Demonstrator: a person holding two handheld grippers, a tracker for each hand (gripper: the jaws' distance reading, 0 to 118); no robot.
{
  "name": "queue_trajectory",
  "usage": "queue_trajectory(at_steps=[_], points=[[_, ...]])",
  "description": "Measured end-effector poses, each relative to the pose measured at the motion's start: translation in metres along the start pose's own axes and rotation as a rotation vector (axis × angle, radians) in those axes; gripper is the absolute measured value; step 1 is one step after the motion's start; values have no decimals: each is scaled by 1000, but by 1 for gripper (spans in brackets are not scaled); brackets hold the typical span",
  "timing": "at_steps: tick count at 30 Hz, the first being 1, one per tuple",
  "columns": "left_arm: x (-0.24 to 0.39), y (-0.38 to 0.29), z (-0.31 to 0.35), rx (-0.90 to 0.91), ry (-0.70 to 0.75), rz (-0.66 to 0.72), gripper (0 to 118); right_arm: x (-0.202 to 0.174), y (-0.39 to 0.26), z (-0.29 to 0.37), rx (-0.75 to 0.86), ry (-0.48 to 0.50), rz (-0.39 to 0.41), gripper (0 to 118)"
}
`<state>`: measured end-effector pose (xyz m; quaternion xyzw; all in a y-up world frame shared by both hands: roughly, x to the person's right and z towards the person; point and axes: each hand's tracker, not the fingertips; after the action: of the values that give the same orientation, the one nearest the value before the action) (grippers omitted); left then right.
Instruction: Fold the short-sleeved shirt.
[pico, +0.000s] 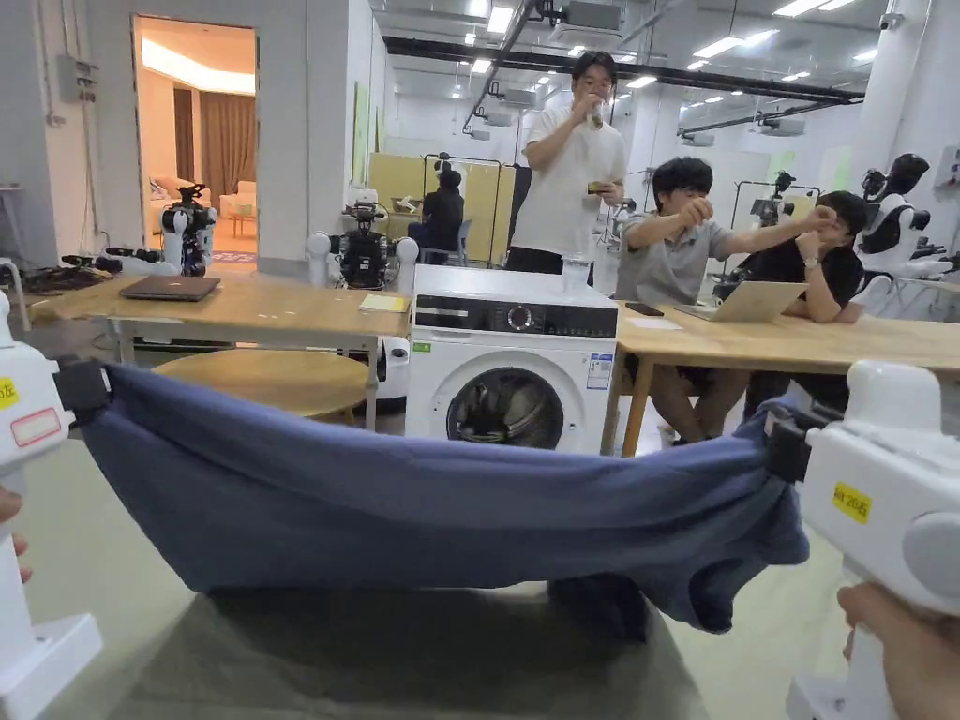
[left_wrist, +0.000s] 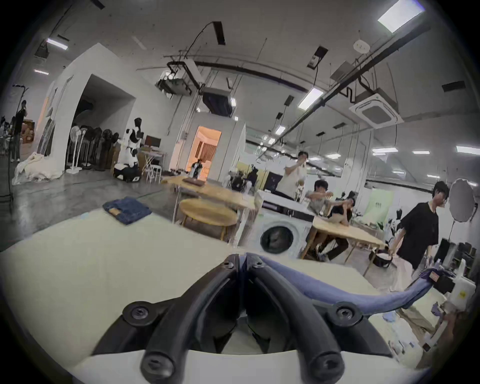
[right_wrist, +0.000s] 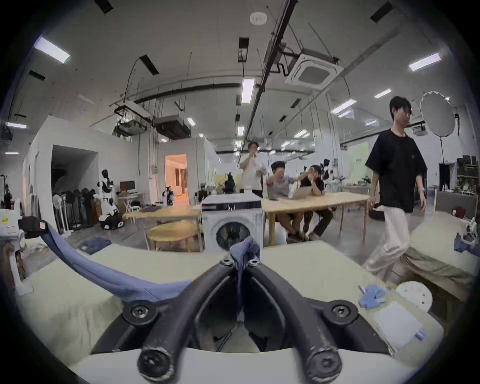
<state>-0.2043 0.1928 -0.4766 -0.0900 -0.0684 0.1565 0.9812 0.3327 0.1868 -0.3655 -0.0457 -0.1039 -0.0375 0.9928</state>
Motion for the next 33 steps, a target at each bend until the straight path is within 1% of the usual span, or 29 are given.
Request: queue_trajectory(at_steps=[3,8,9,12,14,17,20,22,25,27,33], points=[[-15,-41,42,-86,28,-18,0,1,-42,47,-68,6,19,0],[-36,-108,114,-234,50,-57,0,10,-107,123,-180,22,-26,0],[-40,-121,129,-274,62,-72,0,12,-119,138,-231,33,-17,0],[-54,-155,172,-327,69,-81,0,17,-151,181,-303,40,-2,0],[-63,-175,195,-388,86,-101,0,21,-168,206,-347,45,-6,0],[-73,-203,227,-465,93,-134,0,23,-189,238,-387,41,34,0],[-82,-223,251,-507,116,-142,0,26,-203,260,-416,41,29,0],[-92,-233,263,-549,120,-112,0,29,-212,271,-447,30,35,0],[-103,-245,267,-590,138,-98,0,33,-229,274,-530,31,48,0],[-107,-251,267,-614,138,-91,0,39,-240,274,-567,24,27,0],[-100,-256,266,-634,140,-174,0,51,-263,278,-627,7,8,0]])
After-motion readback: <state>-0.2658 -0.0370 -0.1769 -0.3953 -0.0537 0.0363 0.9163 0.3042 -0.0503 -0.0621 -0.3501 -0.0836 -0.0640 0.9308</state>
